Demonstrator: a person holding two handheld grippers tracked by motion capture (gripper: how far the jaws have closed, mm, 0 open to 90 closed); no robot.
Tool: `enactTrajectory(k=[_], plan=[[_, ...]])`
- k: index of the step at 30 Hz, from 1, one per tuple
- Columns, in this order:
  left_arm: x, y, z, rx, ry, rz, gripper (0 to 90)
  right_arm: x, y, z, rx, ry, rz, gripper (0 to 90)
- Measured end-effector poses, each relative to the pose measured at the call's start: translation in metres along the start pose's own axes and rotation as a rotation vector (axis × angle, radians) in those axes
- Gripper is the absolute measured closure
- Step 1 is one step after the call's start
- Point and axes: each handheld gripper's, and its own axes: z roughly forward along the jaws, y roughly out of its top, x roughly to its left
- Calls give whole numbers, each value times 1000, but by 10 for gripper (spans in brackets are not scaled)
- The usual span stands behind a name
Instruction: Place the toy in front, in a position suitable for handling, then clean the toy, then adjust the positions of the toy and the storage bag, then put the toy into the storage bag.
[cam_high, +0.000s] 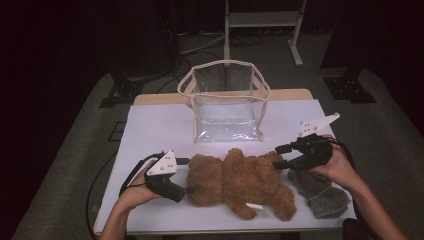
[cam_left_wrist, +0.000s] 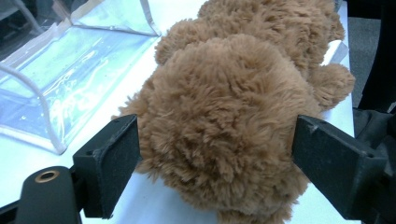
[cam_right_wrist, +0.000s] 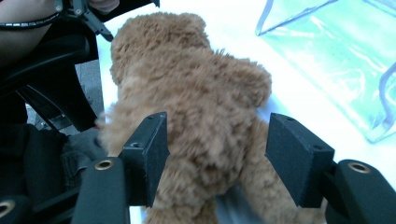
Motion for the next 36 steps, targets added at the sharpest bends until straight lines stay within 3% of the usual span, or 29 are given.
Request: enactTrajectory(k=[6,14,36], plan=[[1,0,-6,-6,17,-1,131,-8,21,4,13,-1,-22,369],[1,0,-12,-8,30,-2,115,-8,39,16,29,23,-53,369],[5,-5,-17,6,35,-11,97,-10,72,44,83,67,-96,368]])
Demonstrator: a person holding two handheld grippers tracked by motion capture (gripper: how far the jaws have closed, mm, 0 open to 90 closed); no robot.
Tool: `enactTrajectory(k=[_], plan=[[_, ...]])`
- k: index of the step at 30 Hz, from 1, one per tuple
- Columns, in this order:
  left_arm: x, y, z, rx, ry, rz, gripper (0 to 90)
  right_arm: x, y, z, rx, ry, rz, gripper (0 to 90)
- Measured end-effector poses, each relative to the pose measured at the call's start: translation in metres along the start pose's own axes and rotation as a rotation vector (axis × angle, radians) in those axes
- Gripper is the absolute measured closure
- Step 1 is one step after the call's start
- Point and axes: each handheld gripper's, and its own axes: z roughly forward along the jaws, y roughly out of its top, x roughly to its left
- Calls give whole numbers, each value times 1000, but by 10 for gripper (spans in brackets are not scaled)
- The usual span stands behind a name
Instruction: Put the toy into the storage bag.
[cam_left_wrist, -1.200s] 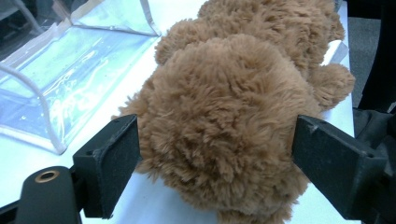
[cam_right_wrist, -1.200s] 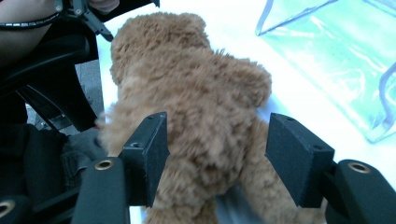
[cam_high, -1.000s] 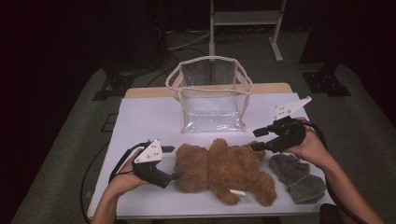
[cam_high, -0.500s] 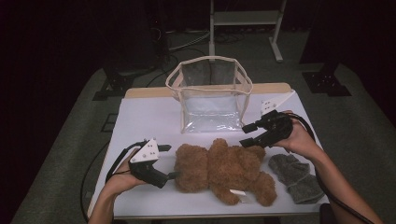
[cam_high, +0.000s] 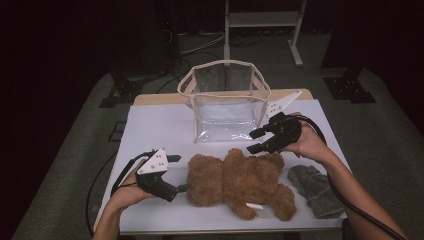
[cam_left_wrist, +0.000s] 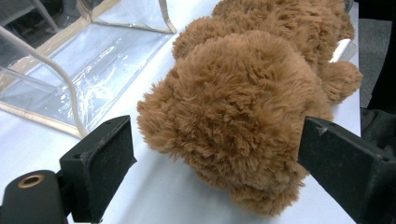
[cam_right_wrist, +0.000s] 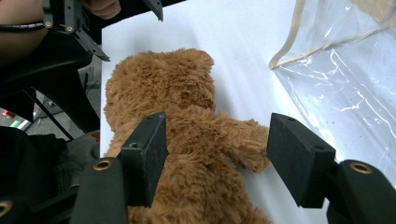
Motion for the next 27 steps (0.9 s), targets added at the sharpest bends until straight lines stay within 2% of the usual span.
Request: enactTrajectory(k=[4,16,27], plan=[[0,-2,1,19,5,-4,95,-3,4,4,12,4,-6,368],[1,-2,-1,11,4,-8,93,-8,24,11,38,19,-37,370],[3,-4,0,15,-3,-14,88,-17,39,9,68,7,-64,376]])
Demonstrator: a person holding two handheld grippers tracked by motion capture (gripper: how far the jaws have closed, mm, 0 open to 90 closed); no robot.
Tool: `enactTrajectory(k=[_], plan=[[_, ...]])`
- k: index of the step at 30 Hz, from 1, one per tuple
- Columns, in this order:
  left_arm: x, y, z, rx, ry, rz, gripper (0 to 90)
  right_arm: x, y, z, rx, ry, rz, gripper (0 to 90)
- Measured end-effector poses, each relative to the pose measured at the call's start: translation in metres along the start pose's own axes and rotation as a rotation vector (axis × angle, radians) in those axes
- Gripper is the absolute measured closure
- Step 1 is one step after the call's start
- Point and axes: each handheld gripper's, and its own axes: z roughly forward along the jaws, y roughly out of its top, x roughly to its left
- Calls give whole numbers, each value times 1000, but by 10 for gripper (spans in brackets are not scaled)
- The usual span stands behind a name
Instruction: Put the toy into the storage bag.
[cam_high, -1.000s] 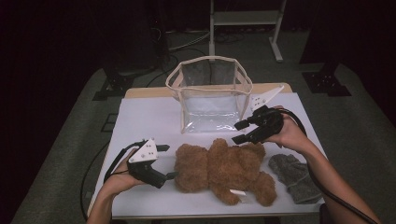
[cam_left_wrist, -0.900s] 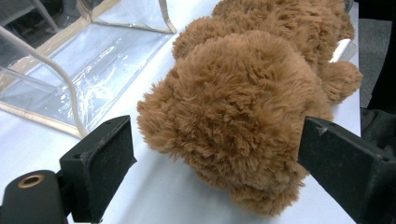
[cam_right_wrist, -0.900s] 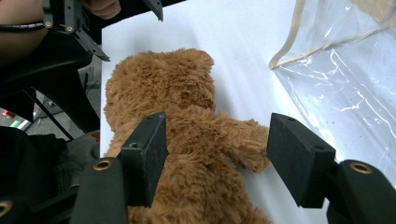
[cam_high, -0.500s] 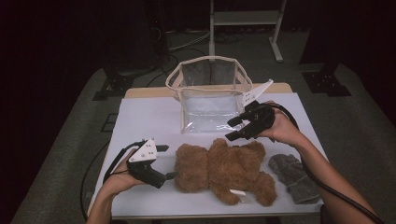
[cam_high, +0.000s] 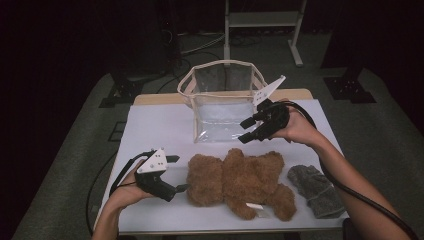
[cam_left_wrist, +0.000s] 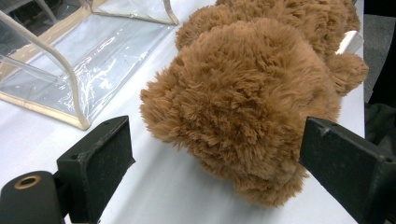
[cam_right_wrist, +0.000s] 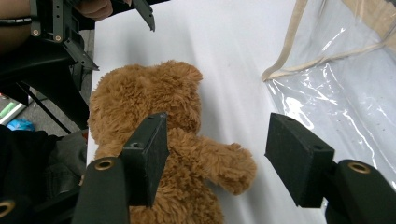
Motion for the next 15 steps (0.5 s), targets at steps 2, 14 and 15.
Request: enactTrajectory(k=[2,14,15], plan=[[0,0,0,-2,-2,-1,88,-1,4,-1,5,-7,-7,376],[1,-5,-3,5,5,-9,88,-7,33,-6,33,-26,-49,381],[2,-5,-3,4,7,-9,88,-8,35,-6,34,-24,-52,381]])
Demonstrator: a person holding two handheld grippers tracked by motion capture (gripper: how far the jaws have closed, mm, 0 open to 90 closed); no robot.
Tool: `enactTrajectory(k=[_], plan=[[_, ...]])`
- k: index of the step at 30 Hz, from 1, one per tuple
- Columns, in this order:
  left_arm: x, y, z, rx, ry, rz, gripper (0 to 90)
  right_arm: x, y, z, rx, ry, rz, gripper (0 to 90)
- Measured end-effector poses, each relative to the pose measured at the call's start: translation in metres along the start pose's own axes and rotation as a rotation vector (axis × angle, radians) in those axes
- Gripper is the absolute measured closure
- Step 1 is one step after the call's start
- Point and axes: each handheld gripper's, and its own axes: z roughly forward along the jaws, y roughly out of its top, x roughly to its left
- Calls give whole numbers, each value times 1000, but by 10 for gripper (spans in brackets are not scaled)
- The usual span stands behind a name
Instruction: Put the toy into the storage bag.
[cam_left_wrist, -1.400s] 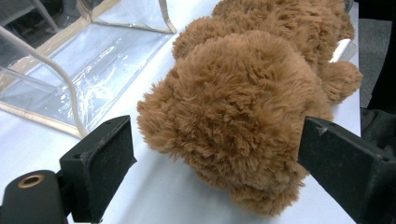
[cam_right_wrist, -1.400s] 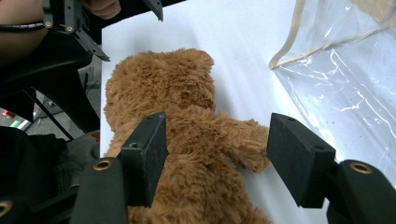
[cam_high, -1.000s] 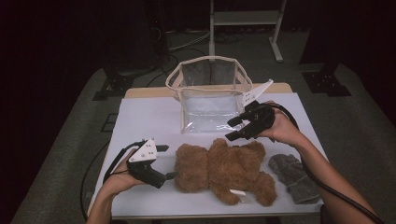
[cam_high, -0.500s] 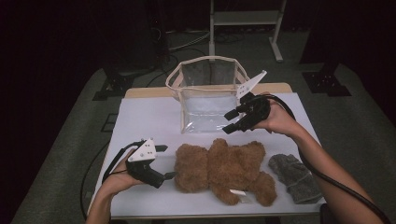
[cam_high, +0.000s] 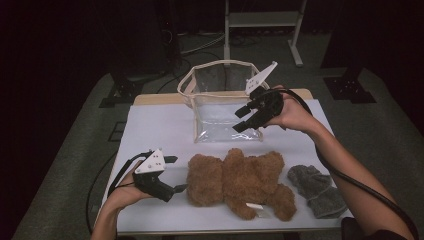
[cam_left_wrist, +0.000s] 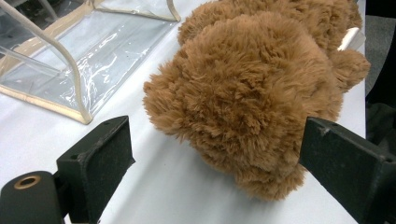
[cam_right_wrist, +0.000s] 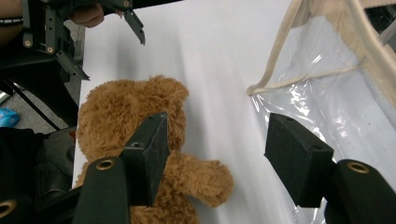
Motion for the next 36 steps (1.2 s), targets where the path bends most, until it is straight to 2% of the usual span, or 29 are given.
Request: enactTrajectory(k=[12,15,26,36], plan=[[3,-4,-4,-3,9,-18,83,-18,22,-2,20,-1,-45,389],[3,-4,-4,-3,10,-22,83,-22,28,-3,30,0,-38,389],[4,-8,-8,5,21,-30,83,-43,49,-1,43,-19,-58,392],[5,-9,-7,9,19,-35,83,-67,53,4,48,-31,-40,395]])
